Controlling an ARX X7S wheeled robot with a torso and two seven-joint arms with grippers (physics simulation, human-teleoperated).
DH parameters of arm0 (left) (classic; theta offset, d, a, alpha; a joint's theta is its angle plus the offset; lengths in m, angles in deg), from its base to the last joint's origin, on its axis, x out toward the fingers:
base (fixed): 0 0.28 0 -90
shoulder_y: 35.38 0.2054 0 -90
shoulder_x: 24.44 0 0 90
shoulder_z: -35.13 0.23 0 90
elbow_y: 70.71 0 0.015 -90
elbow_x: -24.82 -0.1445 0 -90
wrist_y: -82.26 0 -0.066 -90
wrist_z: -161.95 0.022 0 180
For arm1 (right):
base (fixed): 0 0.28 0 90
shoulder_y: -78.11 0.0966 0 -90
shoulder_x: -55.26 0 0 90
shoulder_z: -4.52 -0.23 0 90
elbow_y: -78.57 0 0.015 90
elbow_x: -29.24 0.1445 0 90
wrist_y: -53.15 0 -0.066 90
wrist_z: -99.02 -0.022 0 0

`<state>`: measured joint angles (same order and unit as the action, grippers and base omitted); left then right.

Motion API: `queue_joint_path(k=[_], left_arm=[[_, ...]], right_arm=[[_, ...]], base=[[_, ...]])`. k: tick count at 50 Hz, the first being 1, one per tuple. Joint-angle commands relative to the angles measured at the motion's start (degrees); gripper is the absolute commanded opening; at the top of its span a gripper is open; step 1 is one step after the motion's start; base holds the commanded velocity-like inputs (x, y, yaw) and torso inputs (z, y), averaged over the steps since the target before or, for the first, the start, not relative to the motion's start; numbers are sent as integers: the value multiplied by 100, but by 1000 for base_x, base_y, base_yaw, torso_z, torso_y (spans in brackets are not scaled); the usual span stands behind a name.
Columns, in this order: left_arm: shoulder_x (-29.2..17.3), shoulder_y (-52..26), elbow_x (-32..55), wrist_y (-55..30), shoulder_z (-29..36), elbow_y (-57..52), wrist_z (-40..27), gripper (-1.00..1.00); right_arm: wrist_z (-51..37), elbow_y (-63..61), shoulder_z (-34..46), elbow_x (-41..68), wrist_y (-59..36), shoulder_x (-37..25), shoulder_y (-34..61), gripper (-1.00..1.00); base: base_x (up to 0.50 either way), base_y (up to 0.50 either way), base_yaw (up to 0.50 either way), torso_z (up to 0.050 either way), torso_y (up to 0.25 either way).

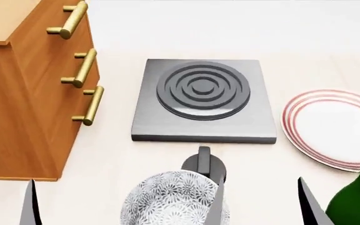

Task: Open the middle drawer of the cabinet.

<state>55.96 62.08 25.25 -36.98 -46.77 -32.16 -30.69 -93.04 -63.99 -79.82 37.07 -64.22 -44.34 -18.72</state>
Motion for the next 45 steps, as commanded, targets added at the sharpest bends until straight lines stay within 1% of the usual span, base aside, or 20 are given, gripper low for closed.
queue_joint_path(k=[1, 9, 18, 26, 28, 45], left_arm=[[-49, 6, 24, 27, 58, 33, -62, 100], [-70, 6, 36, 31, 81, 48, -102, 100], [-105, -2, 43, 29, 118, 64, -145, 100], [-137, -16, 53, 15, 164, 72, -178, 100], [-150, -22, 62, 8, 173, 74, -191, 100], [-240, -27, 124, -6, 233, 55, -303, 100]], right_arm=[[-54, 22, 52, 49, 26, -63, 2, 100], [-91, 46, 83, 52, 94, -100, -23, 100], [-115, 62, 72, 129, 127, -133, -25, 100], [-144, 106, 64, 154, 275, -153, -54, 100], [-144, 110, 79, 136, 391, -158, -85, 100], [-211, 155, 141, 156, 429, -232, -91, 100]], base=[[500, 20, 0, 0, 0], [500, 210, 0, 0, 0], [450, 359, 0, 0, 2], [500, 21, 0, 0, 0], [0, 0, 0, 0, 0], [0, 0, 0, 0, 0]])
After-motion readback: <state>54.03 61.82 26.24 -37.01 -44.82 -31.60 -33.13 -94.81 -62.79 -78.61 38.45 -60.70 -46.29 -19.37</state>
